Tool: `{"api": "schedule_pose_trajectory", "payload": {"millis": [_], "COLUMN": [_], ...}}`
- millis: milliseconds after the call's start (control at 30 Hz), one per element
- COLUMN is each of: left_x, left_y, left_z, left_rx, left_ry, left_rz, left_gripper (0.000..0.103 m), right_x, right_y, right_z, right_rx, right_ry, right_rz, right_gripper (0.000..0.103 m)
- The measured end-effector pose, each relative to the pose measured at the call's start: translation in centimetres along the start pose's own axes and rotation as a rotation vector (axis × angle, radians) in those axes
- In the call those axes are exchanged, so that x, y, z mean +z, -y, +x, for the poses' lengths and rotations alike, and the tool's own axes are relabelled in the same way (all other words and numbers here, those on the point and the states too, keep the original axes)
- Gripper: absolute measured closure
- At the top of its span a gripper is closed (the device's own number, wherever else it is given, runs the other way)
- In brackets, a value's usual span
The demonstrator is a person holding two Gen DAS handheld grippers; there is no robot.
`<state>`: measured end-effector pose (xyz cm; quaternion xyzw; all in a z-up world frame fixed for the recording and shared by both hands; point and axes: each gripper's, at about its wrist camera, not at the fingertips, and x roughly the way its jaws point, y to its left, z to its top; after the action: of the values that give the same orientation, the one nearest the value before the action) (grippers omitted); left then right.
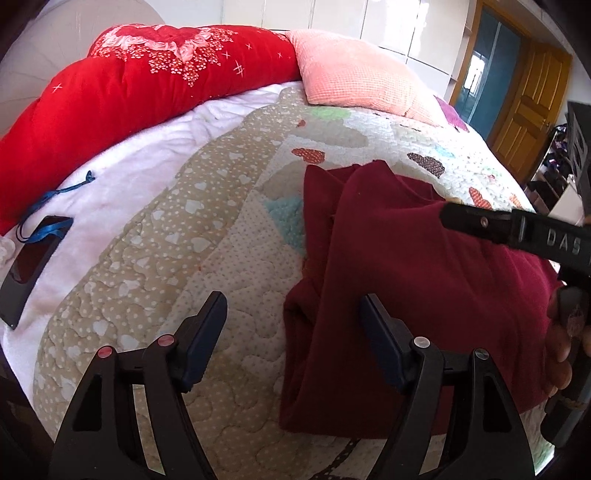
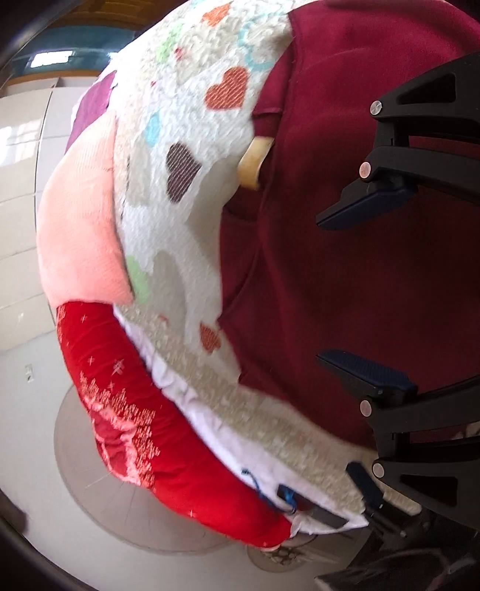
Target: Fold small clothes
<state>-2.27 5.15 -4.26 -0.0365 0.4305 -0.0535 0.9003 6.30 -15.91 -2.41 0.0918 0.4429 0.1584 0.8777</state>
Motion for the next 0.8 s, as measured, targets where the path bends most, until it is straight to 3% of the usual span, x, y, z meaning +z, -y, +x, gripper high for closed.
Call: {"api": "schedule_pose_trajectory", "payload": {"millis": [100,333,433,600,700,800], "left_x": [0.0,-0.3,-0.5,-1.2,-1.6,-1.6], "left_y": [-0.8,-3.1,-3.7,-3.2,-2.6,-2.4], "left_z": [-0.3,-1.3,-1.0,0.1,0.7,1.1], "left_rx": [0.002,-0.034,-0.083,-0.186,-0.181,-0.183], "left_ry": [0.003,0.006,-0.018,-0.078,-0.075,-0.062], "left_rz": [-0.014,-0.077,-0.101,-0.107,-0.074,-0.070], "left_gripper": [0.028,0.028,0.027,0.025,0.022,0.018], "right_x": [0.8,2.1,2.6,3.9,4.4,4.5], "right_y": [-1.2,-3.5,-4.4,-6.2,-7.6,-9.1], "right_z": [0.4,2.3,3.5,7.3,9.7,12.2], "right_rx": [0.036,0.090,0.084,0.047,0.006,-0.089], "right_ry": [-0.004,-0.045,-0.066,-0.146,-0.211,-0.263], "right_rz": [0.007,-0.003,-0.028,-0.069,-0.132,-0.248], "right_gripper": [0.029,0.028,0.025,0.022,0.018,0.011]}}
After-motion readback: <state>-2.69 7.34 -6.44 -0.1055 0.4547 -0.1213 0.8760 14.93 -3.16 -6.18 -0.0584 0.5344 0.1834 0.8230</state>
